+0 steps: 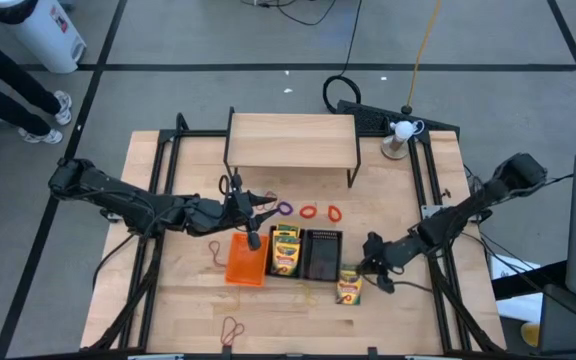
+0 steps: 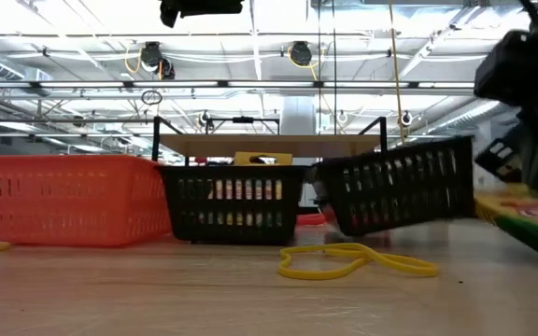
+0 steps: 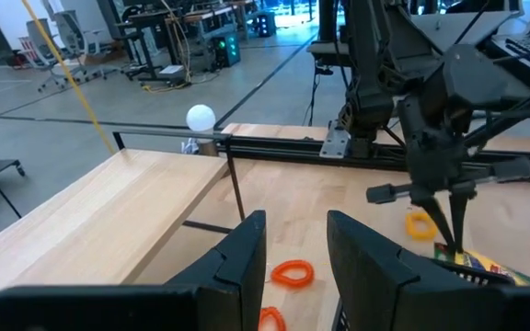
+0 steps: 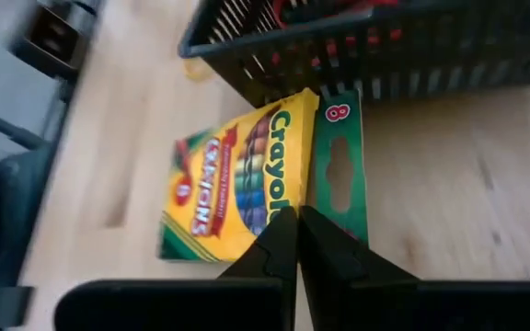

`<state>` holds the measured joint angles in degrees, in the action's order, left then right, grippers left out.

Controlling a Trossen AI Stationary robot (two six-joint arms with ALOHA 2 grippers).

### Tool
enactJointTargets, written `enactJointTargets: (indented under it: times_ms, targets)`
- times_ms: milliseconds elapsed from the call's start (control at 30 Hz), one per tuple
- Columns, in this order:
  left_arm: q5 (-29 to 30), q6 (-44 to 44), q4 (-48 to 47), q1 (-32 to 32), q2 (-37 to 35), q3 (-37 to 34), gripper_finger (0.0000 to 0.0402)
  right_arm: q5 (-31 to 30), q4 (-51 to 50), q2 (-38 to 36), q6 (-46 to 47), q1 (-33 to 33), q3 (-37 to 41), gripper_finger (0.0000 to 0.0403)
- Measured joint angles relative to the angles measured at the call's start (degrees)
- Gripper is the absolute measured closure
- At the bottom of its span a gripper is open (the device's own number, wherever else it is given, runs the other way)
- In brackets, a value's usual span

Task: Pick & Place Office Desk Supplies
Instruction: Put the crayon into the left black bin

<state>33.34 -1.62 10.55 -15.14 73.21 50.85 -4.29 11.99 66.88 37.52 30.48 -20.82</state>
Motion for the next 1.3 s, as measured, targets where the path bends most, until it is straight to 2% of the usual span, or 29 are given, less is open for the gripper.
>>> enactJointTargets:
  times_ms: [267,533,1133,1300]
  targets:
    - [0.0,-0.09,0.0,0.0,0.0,0.0,0.0282,0.01,-8.93,-9.2,0.84,0.0,-0.02,0.0403]
    - [0.0,-0.2,0.0,0.01,0.0,0.0,0.0282,-0.24,-17.09,-14.5,1.89,0.0,-0.02,0.0403]
    - [0.0,-1.95,0.0,0.04,0.0,0.0,0.0282,-1.75,-16.87,-23.42,-7.28,-0.02,-0.02,0.0403]
    - [0.0,-2.14,0.0,0.04,0.0,0.0,0.0282,-3.74,-16.61,-24.25,-8.58,-0.04,-0.07,0.0403]
